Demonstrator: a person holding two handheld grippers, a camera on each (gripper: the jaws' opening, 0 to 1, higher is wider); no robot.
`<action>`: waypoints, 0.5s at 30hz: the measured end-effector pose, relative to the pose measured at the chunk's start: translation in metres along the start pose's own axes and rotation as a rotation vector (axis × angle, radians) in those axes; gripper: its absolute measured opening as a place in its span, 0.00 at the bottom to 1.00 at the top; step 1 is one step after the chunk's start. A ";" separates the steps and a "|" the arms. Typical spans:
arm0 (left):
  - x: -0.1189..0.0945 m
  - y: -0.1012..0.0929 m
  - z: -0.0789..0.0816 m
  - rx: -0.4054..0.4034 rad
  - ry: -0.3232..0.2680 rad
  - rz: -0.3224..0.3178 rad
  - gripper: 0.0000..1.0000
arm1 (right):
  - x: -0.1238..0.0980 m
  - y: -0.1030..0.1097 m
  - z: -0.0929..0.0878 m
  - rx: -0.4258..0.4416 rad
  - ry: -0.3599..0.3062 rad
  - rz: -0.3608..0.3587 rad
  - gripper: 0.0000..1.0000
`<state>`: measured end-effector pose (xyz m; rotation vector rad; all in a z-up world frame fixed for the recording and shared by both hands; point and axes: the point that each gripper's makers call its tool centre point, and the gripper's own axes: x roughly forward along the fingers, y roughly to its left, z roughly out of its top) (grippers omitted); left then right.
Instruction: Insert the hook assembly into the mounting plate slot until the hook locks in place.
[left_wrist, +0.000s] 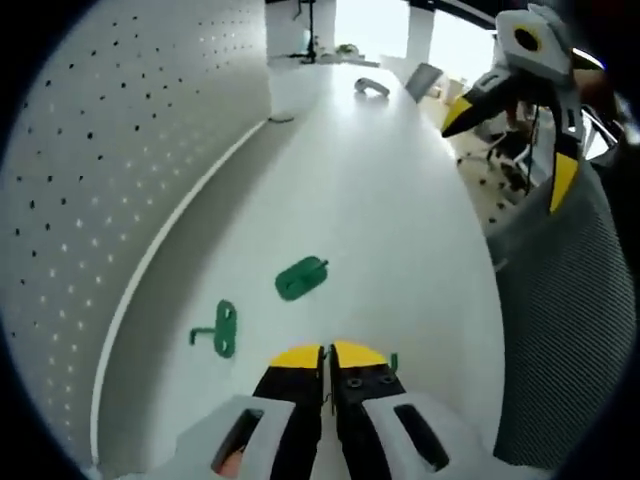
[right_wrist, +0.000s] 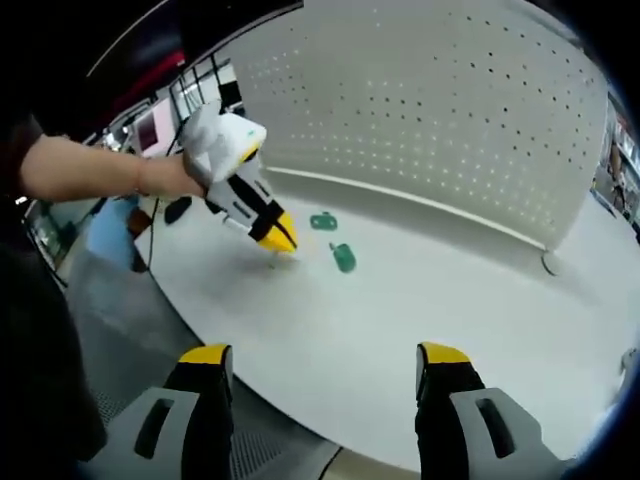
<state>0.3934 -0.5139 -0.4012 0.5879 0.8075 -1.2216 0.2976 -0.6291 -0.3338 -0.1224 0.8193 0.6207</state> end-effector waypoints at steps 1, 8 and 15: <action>-0.002 -0.001 0.002 -0.009 -0.007 0.002 0.02 | 0.000 0.000 0.001 -0.001 -0.002 0.000 0.75; -0.022 -0.014 0.012 -0.054 -0.021 0.027 0.02 | -0.002 0.002 0.002 -0.007 -0.010 0.003 0.75; -0.044 -0.031 0.017 -0.084 -0.038 0.055 0.02 | -0.003 0.005 0.005 -0.018 -0.023 0.005 0.75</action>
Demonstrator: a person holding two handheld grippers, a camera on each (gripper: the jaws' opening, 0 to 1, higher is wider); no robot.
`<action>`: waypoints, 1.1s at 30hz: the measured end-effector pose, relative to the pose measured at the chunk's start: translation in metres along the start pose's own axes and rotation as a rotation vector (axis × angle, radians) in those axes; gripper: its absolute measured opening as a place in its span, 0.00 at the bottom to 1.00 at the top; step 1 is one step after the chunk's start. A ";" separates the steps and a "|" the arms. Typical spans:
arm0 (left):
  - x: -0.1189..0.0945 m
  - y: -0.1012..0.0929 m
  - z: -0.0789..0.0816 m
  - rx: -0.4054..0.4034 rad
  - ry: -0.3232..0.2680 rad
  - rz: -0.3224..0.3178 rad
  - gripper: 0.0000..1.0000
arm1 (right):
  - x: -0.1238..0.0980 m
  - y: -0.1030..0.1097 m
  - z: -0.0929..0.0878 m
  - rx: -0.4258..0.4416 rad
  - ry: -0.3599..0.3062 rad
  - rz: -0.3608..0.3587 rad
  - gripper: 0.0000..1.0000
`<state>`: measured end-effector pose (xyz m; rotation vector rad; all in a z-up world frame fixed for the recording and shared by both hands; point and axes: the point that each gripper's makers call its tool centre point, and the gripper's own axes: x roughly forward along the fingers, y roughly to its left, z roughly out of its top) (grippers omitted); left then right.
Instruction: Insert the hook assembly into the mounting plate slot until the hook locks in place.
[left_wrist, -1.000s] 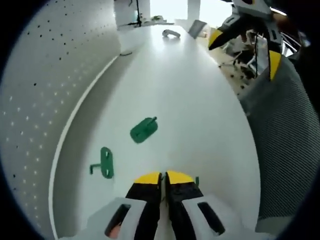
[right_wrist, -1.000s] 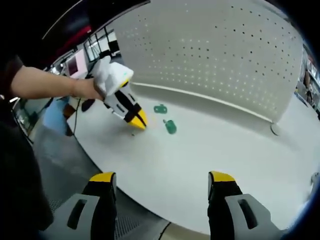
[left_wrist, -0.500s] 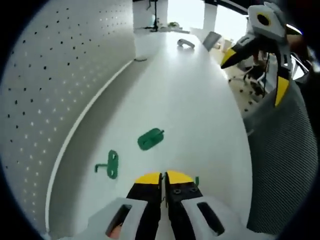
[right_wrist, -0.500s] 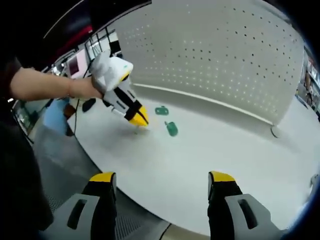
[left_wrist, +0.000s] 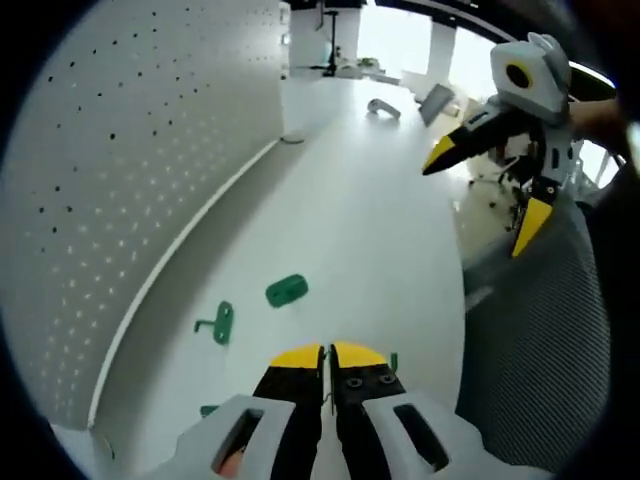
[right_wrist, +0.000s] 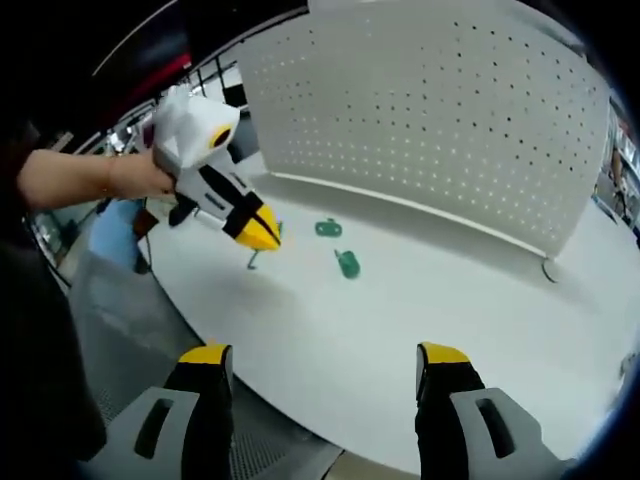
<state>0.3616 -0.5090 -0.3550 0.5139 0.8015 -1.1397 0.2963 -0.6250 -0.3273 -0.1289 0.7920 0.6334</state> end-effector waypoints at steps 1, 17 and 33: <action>-0.004 -0.004 0.000 0.007 0.002 0.002 0.02 | 0.000 0.000 0.000 0.000 -0.002 0.000 0.75; -0.051 -0.031 0.037 -0.104 -0.124 0.054 0.02 | 0.001 0.032 0.013 0.020 -0.039 0.084 0.75; -0.070 -0.039 0.072 -0.172 -0.300 0.095 0.02 | -0.003 0.073 0.051 0.024 -0.119 0.188 0.73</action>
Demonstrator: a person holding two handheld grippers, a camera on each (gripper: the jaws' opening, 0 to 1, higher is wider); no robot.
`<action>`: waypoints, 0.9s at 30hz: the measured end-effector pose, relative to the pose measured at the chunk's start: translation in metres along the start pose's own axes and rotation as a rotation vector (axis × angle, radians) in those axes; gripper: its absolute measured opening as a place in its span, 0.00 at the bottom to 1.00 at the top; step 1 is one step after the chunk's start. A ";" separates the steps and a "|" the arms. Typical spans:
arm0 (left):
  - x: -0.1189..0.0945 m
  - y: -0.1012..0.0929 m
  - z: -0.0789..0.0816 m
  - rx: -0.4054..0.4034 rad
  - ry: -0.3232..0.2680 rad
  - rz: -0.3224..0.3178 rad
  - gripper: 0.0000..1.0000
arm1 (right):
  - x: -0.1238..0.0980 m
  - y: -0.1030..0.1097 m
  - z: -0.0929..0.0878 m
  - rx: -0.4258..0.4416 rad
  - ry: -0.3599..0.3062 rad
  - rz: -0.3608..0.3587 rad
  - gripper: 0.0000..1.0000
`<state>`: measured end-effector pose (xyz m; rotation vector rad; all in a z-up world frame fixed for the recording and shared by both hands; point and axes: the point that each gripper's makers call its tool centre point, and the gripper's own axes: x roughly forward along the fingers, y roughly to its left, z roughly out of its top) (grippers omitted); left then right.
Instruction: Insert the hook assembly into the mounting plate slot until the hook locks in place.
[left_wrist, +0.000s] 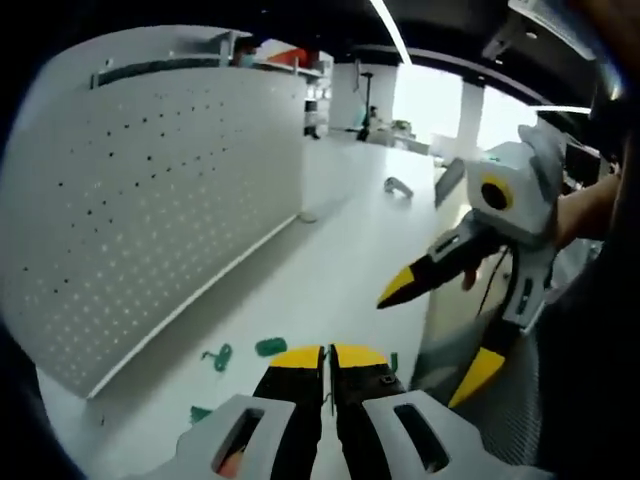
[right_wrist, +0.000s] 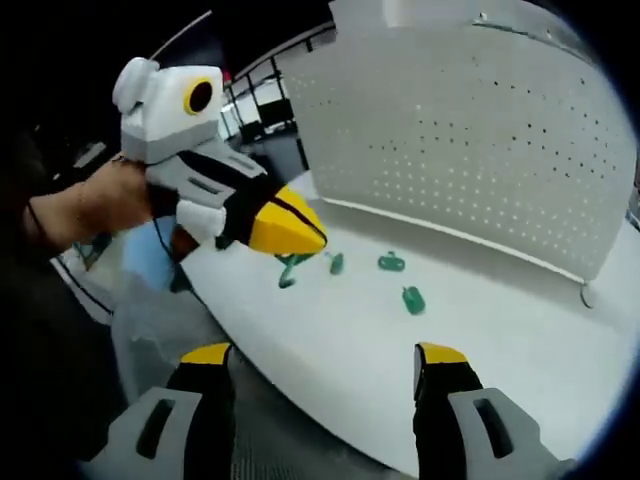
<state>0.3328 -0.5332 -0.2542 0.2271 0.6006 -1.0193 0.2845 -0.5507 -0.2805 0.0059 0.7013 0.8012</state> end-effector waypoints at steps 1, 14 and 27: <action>-0.001 -0.001 0.002 -0.021 -0.016 0.000 0.02 | 0.000 0.002 0.004 0.010 -0.013 0.006 0.72; -0.008 0.003 0.014 -0.120 -0.129 0.014 0.02 | -0.003 0.009 0.039 0.069 -0.120 0.000 0.55; -0.018 0.007 0.027 -0.216 -0.229 0.034 0.02 | -0.006 0.016 0.062 0.198 -0.213 0.043 0.33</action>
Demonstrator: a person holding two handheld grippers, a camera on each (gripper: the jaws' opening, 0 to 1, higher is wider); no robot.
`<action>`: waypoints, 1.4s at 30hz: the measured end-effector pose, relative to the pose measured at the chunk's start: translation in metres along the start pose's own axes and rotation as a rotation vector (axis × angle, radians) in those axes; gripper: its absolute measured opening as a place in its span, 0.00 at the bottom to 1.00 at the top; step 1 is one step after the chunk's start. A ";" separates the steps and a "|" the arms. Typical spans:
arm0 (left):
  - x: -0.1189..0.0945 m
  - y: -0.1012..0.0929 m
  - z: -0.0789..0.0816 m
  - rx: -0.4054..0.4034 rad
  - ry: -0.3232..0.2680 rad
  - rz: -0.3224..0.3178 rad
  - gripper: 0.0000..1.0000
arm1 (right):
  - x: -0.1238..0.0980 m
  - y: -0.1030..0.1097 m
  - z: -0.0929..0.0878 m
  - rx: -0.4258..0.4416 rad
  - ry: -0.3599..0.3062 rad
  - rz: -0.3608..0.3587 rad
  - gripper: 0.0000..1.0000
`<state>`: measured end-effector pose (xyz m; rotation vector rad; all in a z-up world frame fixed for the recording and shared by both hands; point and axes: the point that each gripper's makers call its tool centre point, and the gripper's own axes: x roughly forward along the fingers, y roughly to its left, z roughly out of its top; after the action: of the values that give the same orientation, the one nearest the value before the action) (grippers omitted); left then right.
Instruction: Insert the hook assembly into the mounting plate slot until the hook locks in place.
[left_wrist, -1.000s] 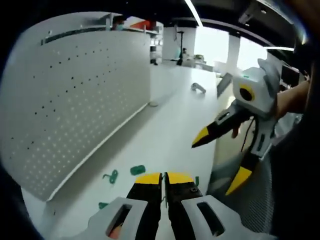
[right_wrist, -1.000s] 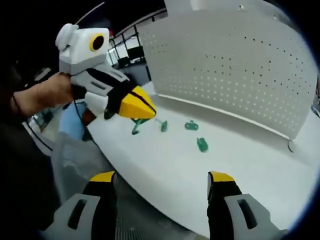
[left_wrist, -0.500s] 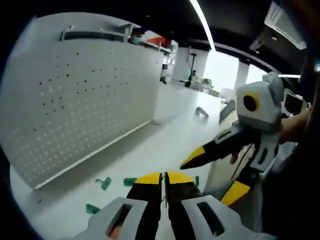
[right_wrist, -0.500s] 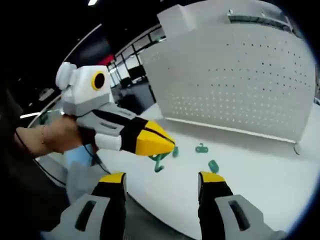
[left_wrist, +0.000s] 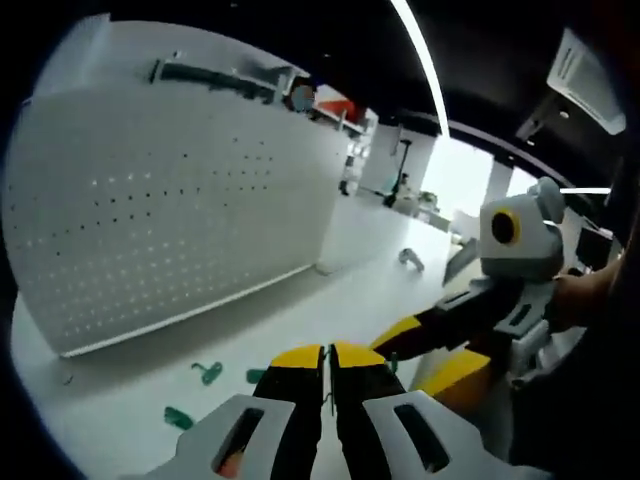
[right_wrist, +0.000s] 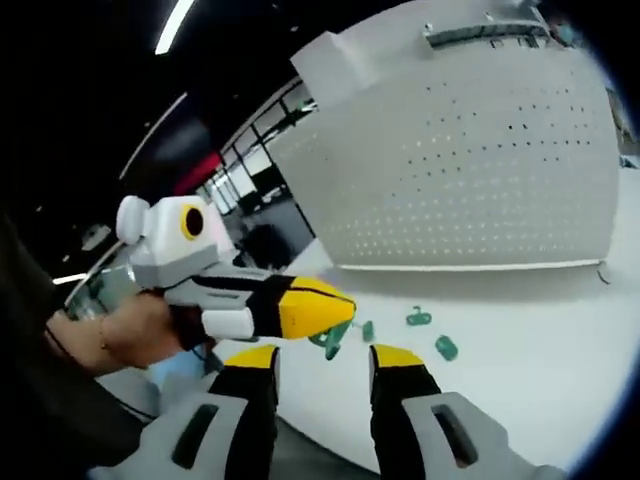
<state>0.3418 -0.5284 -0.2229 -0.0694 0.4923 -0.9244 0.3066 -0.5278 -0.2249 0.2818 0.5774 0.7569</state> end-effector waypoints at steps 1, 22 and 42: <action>0.000 -0.001 0.000 -0.005 -0.006 0.000 0.02 | 0.000 0.000 0.000 -0.008 0.002 -0.002 0.32; -0.011 0.000 0.021 -0.106 -0.161 0.018 0.02 | -0.003 0.006 0.019 0.053 -0.071 0.024 0.23; -0.015 -0.003 0.024 -0.149 -0.182 0.003 0.02 | -0.003 0.004 0.026 0.076 -0.113 0.016 0.10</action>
<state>0.3423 -0.5221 -0.1948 -0.2857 0.3912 -0.8681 0.3181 -0.5275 -0.2008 0.3971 0.4984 0.7309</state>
